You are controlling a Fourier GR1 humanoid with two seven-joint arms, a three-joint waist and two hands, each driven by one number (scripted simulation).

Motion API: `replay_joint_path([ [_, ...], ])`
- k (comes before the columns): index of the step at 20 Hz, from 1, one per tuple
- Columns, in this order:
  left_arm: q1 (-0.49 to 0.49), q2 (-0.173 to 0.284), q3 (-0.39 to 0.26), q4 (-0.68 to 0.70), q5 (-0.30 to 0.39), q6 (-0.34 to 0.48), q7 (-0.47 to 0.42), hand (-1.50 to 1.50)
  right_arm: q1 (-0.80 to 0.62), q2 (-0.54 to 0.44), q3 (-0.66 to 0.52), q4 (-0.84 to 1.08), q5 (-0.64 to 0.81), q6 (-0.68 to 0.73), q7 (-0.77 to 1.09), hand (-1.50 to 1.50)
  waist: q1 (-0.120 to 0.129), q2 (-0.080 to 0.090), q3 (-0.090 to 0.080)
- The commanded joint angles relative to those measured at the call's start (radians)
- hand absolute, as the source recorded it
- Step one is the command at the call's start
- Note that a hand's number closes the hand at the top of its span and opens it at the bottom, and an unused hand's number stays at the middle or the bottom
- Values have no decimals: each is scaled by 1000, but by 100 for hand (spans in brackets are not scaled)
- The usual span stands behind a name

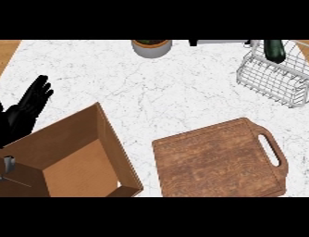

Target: Pick the eggplant from the cutting board and place it in the tiered basket

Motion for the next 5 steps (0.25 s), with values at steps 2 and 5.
replay_joint_path([
  [2,62,-115,-83,56,-6,-17,-67,0,143,-136,-115,34,-89,146,-82,-150,-31,17,-20],
  [5,62,-120,-86,33,-6,-8,-34,0,246,-188,-156,68,-119,254,-142,-150,-28,15,-19],
])
